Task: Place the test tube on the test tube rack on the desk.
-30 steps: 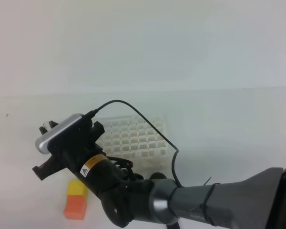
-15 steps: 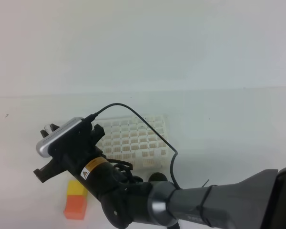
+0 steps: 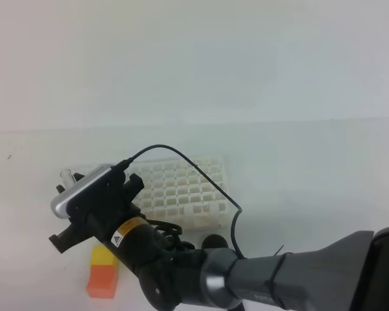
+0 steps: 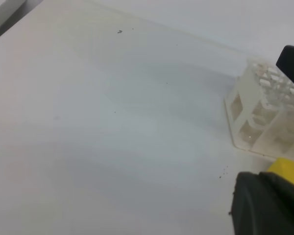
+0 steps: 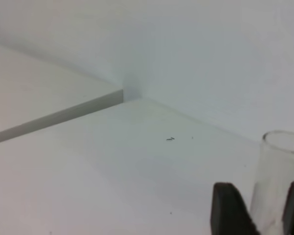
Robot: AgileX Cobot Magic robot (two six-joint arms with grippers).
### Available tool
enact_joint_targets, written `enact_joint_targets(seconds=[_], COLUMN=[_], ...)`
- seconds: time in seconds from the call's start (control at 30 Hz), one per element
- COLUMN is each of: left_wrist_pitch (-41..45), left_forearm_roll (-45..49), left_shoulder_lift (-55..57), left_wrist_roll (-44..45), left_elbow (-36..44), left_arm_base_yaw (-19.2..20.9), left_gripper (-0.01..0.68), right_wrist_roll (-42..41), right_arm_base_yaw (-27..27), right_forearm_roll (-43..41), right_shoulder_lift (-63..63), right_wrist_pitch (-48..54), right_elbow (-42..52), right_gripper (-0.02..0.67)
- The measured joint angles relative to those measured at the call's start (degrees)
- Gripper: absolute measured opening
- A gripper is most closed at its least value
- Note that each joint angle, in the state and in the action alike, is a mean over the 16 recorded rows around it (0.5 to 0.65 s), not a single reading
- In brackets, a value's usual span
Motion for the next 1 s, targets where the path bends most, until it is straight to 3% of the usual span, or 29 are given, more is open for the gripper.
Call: enact_joint_targets(seconds=[0.23, 0.5, 1.0], left_wrist_pitch=[0.00, 0.01, 0.05], left_forearm_roll=[0.00, 0.00, 0.00], left_shoulder_lift=[0.00, 0.00, 0.00], left_wrist_roll=[0.00, 0.00, 0.01], left_elbow=[0.00, 0.00, 0.00], left_arm_base_yaw=[0.00, 0.00, 0.00], left_gripper=[-0.001, -0.001, -0.001], right_wrist_roll=[-2.48, -8.21, -24.03], right_arm_base_yaw=[0.00, 0.00, -0.10], right_forearm_roll=[0.27, 0.40, -2.52], right_shoulder_lift=[-2.41, -11.69, -42.42], right_wrist_pitch=[0.94, 1.81, 4.48], right_elbow=[0.01, 0.21, 10.73], right_gripper=[0.280, 0.269, 0.032])
